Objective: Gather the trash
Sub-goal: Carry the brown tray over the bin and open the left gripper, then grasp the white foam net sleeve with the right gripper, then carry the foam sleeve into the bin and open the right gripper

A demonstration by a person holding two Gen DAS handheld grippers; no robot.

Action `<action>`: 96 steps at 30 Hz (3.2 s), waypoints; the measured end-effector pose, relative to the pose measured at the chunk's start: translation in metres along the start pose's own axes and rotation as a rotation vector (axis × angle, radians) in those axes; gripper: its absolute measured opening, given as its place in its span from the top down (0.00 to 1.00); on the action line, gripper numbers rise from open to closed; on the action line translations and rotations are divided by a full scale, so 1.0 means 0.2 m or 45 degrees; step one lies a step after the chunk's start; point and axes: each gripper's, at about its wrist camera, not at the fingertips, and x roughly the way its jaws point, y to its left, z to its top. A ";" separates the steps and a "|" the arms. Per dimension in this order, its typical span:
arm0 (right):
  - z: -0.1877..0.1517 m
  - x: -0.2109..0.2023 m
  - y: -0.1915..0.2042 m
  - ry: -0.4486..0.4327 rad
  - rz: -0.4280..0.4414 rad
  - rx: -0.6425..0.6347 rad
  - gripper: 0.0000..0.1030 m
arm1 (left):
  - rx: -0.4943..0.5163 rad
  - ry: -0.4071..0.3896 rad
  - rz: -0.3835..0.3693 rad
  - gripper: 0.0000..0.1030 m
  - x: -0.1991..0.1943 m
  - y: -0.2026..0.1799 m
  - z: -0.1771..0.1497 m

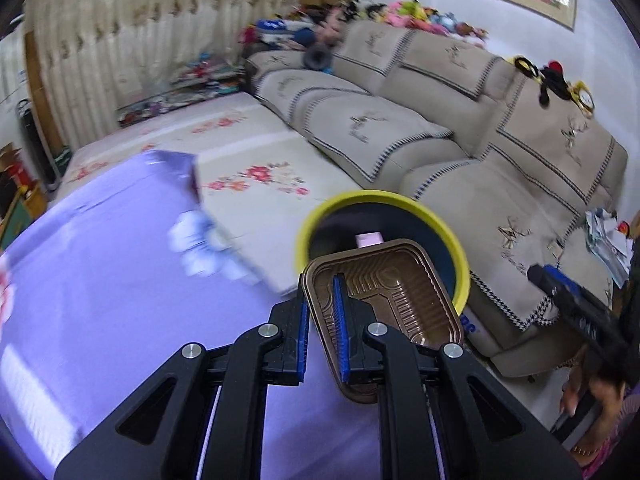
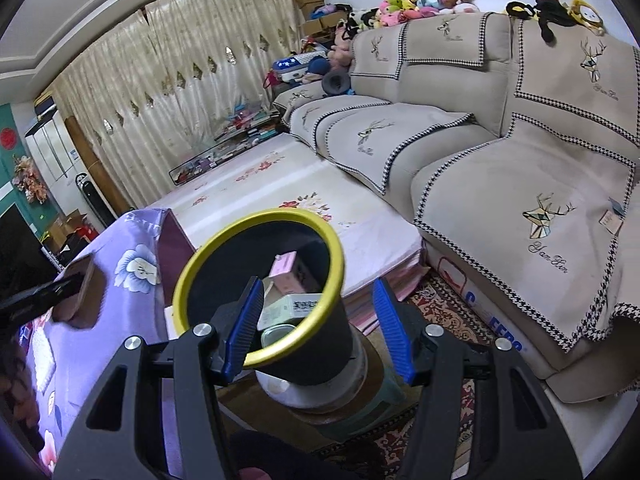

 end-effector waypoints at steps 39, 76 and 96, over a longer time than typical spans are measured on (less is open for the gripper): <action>-0.16 0.11 0.91 0.189 0.334 -0.463 0.41 | -0.379 -0.470 0.471 0.11 -0.96 1.00 -0.59; -0.86 0.38 2.55 0.549 0.692 -1.266 0.42 | -0.661 -0.574 0.797 0.06 -1.28 1.60 -1.23; -0.41 0.35 2.04 0.451 0.638 -0.953 0.83 | -0.627 -0.533 0.811 0.06 -1.25 1.56 -1.22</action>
